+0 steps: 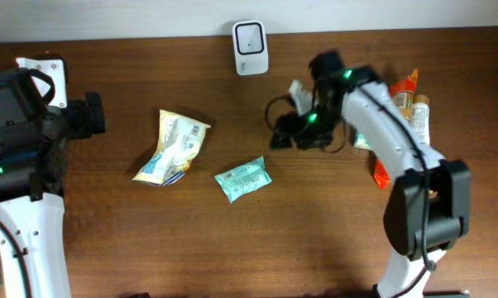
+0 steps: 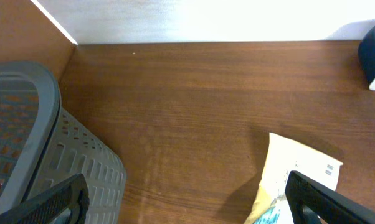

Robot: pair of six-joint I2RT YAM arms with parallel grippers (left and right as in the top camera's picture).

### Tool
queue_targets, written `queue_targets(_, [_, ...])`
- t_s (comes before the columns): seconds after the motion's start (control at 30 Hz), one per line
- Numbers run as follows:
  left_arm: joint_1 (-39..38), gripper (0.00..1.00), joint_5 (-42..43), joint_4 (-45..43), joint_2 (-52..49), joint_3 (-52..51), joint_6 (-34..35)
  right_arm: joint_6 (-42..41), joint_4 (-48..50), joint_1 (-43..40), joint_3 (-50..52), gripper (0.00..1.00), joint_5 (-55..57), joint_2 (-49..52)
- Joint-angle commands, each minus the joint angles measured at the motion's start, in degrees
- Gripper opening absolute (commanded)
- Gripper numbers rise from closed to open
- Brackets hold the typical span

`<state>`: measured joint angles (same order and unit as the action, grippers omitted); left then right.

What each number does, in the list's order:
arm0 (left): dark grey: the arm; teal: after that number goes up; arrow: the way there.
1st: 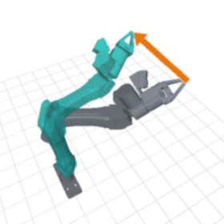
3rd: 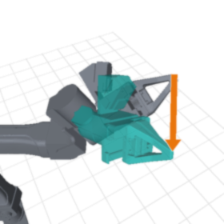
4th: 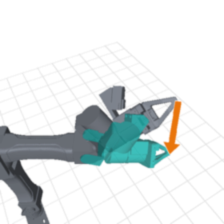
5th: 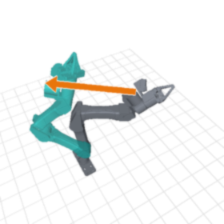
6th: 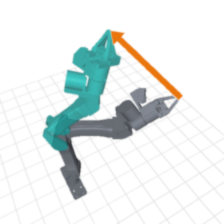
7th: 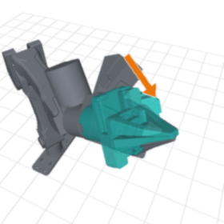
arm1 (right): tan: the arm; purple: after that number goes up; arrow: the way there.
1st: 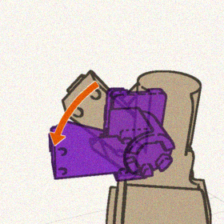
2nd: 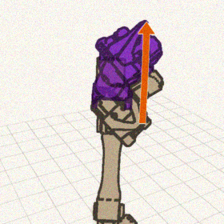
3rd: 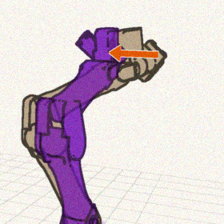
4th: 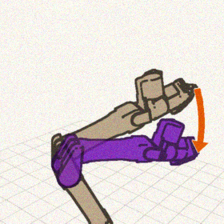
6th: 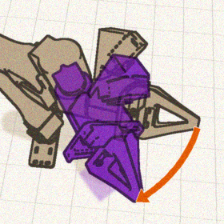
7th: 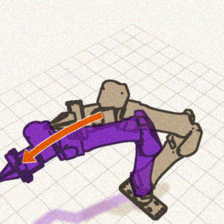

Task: Scan the item barcode
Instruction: 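Grasp the light-green Kleenex bag with the right gripper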

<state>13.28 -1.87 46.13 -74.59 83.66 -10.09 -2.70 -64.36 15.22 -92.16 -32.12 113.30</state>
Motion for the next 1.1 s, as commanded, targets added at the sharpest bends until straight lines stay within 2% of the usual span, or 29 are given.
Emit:
queue_targets(0.0, [0.28,0.99,0.66,-0.02,0.04,0.57,-0.74,1.22,5.07,2.14,5.4,0.9,-5.38,1.09])
queue_targets(0.1, [0.28,0.99,0.66,-0.02,0.04,0.57,-0.74,0.24,7.82,5.46,5.51,0.92,-5.9,5.18])
queue_targets(0.17, [0.28,0.99,0.66,-0.02,0.04,0.57,-0.74,-1.03,9.42,6.54,5.49,0.89,-8.81,8.79])
queue_targets(0.23, [0.28,0.99,0.66,-0.02,0.04,0.57,-0.74,-3.48,11.19,6.58,5.49,0.77,-12.5,11.67])
queue_targets(0.37, [0.28,0.99,0.66,-0.02,0.04,0.57,-0.74,-6.88,12.39,6.56,5.49,0.64,-13.79,14.8])
queue_targets(0.43, [0.28,0.99,0.66,-0.02,0.04,0.57,-0.74,-8.66,13.25,6.58,5.49,0.51,-13.77,14.8])
queue_targets(0.5, [0.28,0.99,0.66,-0.02,0.04,0.57,-0.74,-8.79,13.97,6.88,5.49,0.32,-13.81,14.8])
queue_targets(0.53, [0.28,0.99,0.66,-0.02,0.04,0.57,-0.74,-8.76,14.1,6.97,5.49,0.12,-13.86,14.8])
queue_targets(0.57, [0.28,0.99,0.66,-0.02,0.04,0.57,-0.74,-8.7,14.1,6.93,5.49,0.04,-14.73,14.8])
queue_targets(0.67, [0.28,0.99,0.66,-0.02,0.04,0.57,-0.74,-5.57,14.53,6.01,5.25,0.04,-17.94,13.49])
queue_targets(0.83, [0.28,0.99,0.66,-0.02,0.04,0.57,-0.74,-3.08,16.87,0.72,5.2,0.04,-18.95,0.52])
queue_targets(0.9, [0.28,0.99,0.66,-0.02,0.04,0.57,-0.74,-3.82,16.52,-1.81,5.22,0.04,-13.38,-6.71])
queue_targets(1.0, [0.28,0.99,0.66,-0.02,0.04,0.57,-0.74,-8.59,16.22,-2.43,5.22,0.04,1.07,-15.85])
queue_targets(1.07, [0.28,0.99,0.66,-0.02,0.04,0.57,-0.74,-8.74,16.46,-2.45,5.22,0.04,2.67,-20.98])
